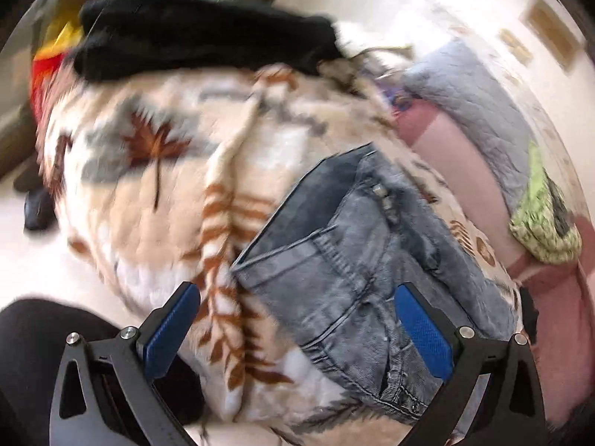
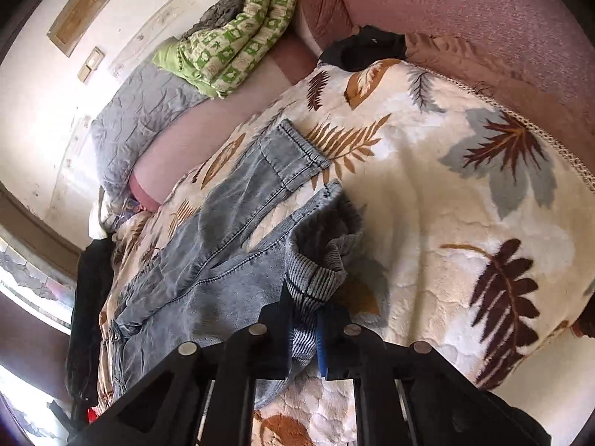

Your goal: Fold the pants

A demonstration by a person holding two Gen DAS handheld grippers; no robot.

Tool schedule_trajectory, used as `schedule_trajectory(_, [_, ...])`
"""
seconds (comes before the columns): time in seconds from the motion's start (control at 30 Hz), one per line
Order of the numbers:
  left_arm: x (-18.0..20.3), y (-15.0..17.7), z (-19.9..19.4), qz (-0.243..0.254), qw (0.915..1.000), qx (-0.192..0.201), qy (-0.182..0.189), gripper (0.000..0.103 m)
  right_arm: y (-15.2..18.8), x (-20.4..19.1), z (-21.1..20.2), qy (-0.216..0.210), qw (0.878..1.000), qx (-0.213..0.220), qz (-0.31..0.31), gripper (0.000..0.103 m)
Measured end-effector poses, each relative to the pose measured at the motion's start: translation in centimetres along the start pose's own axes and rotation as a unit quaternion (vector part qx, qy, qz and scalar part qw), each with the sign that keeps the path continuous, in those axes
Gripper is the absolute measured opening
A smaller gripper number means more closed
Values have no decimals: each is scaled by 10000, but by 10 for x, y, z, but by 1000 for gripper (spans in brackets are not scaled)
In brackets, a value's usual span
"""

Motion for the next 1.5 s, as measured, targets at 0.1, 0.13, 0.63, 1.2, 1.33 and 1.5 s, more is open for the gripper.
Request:
schedule_trajectory(0.1, [-5,5,17,-407,9977,-504,192,103,4,6,3,-96,9999,-50,68,10])
schedule_trajectory(0.13, [-6,7,24,-470,9965,-659,226,98,4,8,3,-112,9999,-61,90,10])
schedule_trajectory(0.63, [26,5,-18,693,9934,438,-807,5,1,-5,-31,468,9981,39,-394,7])
schedule_trajectory(1.2, [73,-30,-37,1374,9884,617,-193,68,-68,-24,12,1193,9886,-101,-913,66])
schedule_trajectory(1.33, [98,-34,5,1697,9853,191,-73,68,-92,-11,73,1474,9817,-733,-959,65])
schedule_trajectory(1.5, [75,-13,76,1853,9746,-825,-945,63,-76,-12,105,1993,9600,-1036,-1673,19])
Point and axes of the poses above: each gripper's, at about its wrist camera, not at the fingertips, and z roughly the way its jaws point, x to its right, y to its underside, the point moved 3 cm from there along z, roughly the way its jaws point, and after that the axes turned 7 degrees about -x, right-handed, at the moved point
